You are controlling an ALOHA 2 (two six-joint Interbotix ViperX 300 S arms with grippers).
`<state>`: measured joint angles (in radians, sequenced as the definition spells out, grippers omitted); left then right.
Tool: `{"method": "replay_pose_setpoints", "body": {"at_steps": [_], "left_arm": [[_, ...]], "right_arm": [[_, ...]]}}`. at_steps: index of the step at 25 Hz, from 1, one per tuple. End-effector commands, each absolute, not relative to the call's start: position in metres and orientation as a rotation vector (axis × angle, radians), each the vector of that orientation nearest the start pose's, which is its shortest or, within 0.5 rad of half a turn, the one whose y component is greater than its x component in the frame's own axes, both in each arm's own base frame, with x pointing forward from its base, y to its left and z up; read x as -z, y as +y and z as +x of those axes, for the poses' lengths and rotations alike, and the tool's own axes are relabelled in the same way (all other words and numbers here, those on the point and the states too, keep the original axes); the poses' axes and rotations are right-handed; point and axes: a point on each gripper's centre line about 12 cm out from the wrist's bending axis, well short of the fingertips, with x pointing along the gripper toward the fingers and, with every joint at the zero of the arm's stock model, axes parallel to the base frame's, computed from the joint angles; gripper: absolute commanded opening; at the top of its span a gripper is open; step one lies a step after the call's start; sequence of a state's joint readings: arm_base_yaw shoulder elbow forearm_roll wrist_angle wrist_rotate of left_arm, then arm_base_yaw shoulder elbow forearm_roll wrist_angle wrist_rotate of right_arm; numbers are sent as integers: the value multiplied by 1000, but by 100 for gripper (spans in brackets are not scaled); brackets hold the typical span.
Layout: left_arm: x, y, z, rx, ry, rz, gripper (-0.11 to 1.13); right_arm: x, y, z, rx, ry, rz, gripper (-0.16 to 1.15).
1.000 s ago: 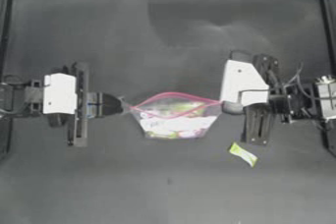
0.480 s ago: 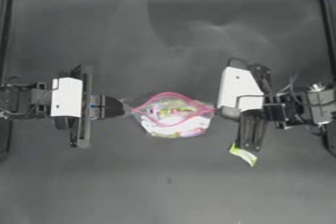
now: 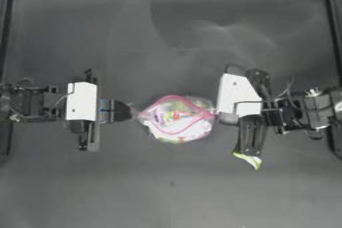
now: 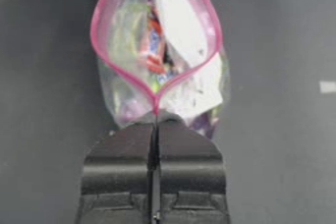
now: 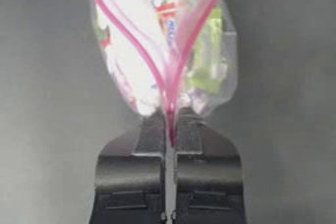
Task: Put candy in bag
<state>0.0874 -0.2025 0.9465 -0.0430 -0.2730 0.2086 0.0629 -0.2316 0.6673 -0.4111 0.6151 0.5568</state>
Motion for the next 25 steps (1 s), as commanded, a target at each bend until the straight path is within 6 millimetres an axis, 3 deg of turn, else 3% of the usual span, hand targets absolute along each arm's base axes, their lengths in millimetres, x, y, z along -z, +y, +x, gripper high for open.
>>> {"method": "replay_pose_setpoints", "body": {"at_steps": [1,25], "left_arm": [[-185,28,332,-56,427,151,6],[-162,24,354,-43,423,156,6]], "right_arm": [[-211,-6,324,258,966,45,6],[-181,-14,333,261,1003,57,6]]}}
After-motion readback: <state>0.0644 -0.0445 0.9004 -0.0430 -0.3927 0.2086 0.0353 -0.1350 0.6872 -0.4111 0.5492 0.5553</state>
